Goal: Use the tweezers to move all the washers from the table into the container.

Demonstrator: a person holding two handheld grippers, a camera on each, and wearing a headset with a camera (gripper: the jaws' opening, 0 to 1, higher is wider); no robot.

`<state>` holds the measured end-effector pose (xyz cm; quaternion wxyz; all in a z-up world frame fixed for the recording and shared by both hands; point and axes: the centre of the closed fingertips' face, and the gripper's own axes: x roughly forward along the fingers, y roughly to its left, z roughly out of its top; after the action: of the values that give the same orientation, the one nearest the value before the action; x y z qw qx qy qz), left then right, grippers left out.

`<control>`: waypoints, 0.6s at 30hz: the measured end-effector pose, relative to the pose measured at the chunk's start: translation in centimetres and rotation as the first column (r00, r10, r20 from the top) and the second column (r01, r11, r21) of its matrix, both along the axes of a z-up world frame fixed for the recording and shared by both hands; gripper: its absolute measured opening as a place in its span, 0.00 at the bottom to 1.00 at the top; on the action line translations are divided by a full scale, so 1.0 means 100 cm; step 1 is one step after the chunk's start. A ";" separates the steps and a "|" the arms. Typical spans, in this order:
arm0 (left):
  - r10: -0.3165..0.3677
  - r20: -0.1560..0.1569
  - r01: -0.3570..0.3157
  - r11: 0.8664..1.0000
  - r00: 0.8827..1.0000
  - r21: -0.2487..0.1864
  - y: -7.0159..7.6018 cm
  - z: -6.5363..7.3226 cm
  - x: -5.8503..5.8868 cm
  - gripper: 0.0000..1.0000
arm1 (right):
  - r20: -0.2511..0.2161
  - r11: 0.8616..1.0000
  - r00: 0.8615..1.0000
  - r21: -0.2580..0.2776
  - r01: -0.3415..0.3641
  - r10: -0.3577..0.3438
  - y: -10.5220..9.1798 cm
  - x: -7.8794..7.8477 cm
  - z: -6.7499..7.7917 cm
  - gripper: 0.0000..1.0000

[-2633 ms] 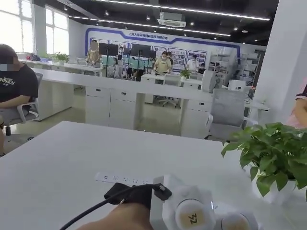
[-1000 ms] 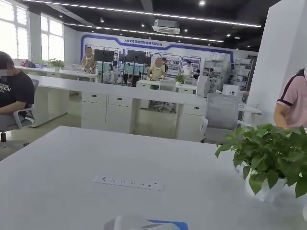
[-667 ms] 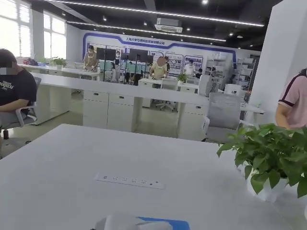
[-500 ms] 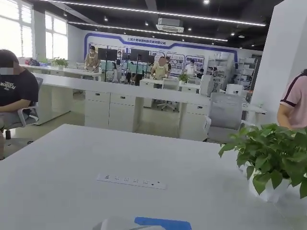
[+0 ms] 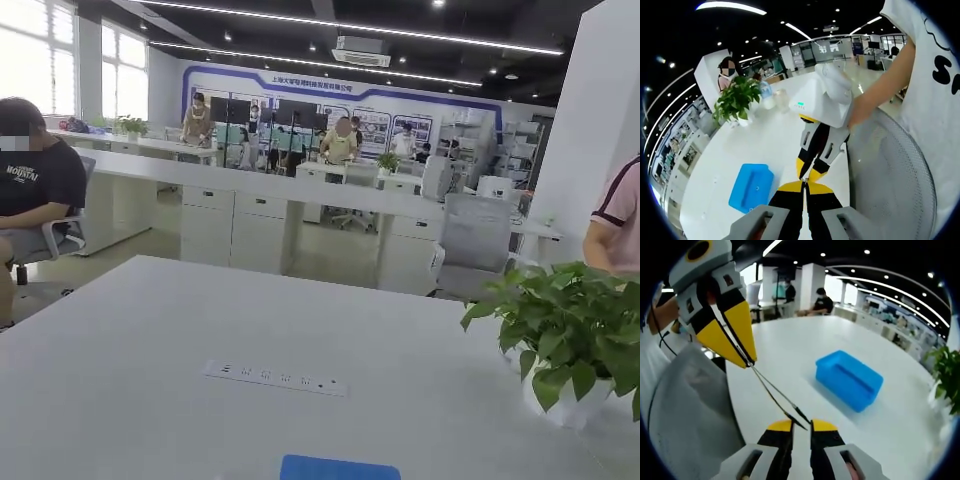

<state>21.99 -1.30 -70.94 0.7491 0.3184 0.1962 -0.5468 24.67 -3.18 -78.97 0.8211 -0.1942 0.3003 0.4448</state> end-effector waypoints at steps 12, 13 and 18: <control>-0.016 -0.048 0.016 1.000 0.999 0.001 -0.009 -0.023 0.001 0.00 | -0.021 0.997 0.999 -0.077 0.025 -0.026 -0.020 -0.004 -0.019 0.08; -0.014 -0.058 0.014 1.000 0.998 -0.008 -0.010 -0.026 0.001 0.00 | -0.024 0.996 0.999 -0.080 0.029 -0.031 -0.022 -0.004 -0.020 0.08; -0.009 -0.096 0.008 1.000 0.995 -0.010 -0.010 -0.039 0.003 0.00 | -0.035 0.994 0.999 -0.108 0.034 -0.038 -0.028 -0.005 -0.026 0.08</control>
<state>22.28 -2.28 -74.88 0.7379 0.2890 0.2282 -0.5656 24.17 -6.00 -81.53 0.8117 -0.2244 0.3424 0.4165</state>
